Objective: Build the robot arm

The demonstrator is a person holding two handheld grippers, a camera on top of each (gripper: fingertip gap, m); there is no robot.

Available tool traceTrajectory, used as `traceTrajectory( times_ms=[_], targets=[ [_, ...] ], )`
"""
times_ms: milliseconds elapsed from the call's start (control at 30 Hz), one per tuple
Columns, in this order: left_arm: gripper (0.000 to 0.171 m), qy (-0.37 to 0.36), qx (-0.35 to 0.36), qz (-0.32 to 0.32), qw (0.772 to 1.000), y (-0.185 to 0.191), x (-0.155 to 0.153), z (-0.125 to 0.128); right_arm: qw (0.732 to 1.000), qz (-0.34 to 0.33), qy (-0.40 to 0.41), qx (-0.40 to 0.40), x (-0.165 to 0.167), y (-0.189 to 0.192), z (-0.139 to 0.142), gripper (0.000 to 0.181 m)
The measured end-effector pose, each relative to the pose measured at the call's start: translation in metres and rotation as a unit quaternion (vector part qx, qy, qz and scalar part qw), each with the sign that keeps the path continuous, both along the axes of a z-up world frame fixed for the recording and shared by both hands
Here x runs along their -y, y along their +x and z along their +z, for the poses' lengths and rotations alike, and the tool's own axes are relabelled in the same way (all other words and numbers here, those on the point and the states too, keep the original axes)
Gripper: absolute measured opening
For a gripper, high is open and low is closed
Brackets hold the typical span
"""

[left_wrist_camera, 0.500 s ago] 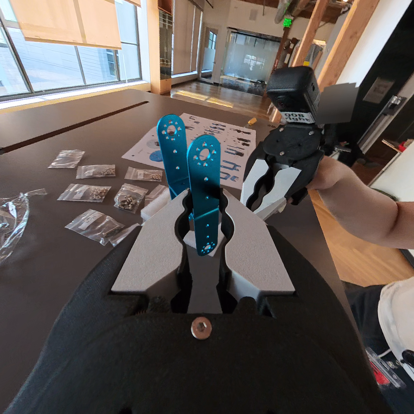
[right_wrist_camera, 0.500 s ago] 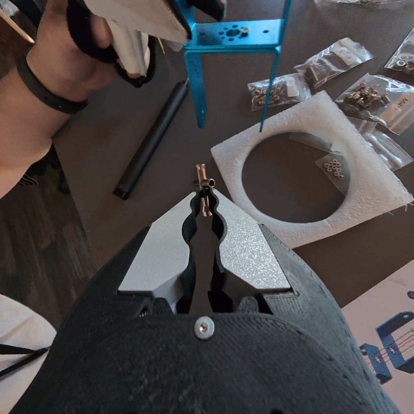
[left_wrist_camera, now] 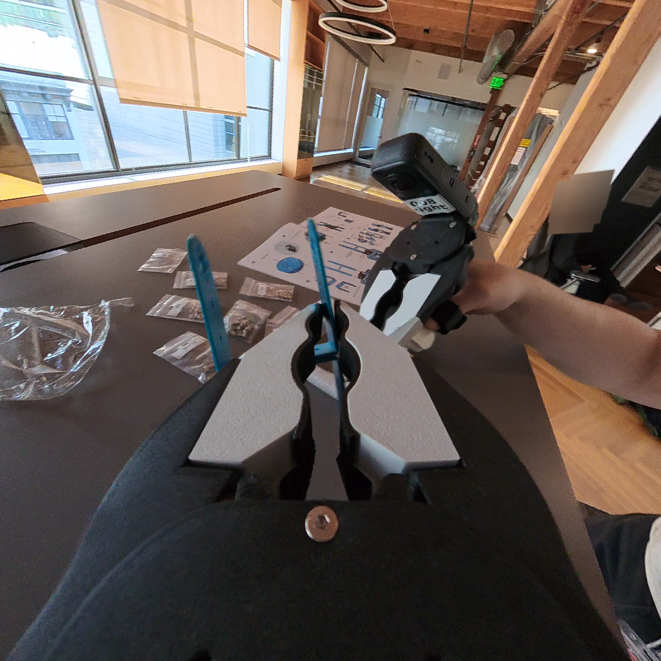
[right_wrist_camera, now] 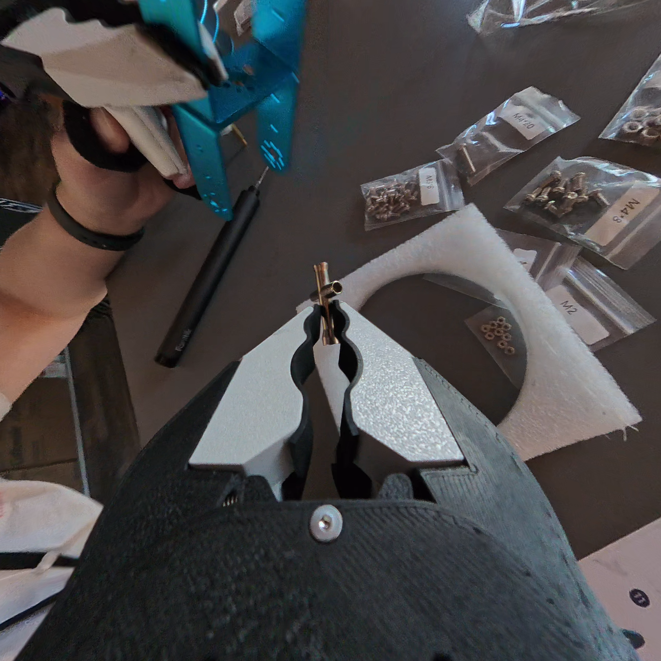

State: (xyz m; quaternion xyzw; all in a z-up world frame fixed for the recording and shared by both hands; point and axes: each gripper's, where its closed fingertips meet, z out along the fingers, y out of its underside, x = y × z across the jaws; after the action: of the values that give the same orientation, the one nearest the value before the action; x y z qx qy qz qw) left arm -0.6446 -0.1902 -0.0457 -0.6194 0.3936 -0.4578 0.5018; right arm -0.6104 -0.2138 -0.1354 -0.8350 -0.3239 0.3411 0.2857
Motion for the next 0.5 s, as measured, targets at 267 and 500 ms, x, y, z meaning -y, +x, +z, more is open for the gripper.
traceTrajectory(
  times_ms=[267,500],
  targets=[
    [0.0,-0.012,-0.009,-0.019,1.0,0.004,0.004,-0.006,0.992,0.066,-0.051,0.09,0.003,-0.001,-0.008,0.007],
    [0.0,0.023,0.017,-0.014,0.999,0.002,0.007,0.008,0.989,0.076,0.035,0.123,-0.011,-0.005,0.008,0.015]
  ],
)
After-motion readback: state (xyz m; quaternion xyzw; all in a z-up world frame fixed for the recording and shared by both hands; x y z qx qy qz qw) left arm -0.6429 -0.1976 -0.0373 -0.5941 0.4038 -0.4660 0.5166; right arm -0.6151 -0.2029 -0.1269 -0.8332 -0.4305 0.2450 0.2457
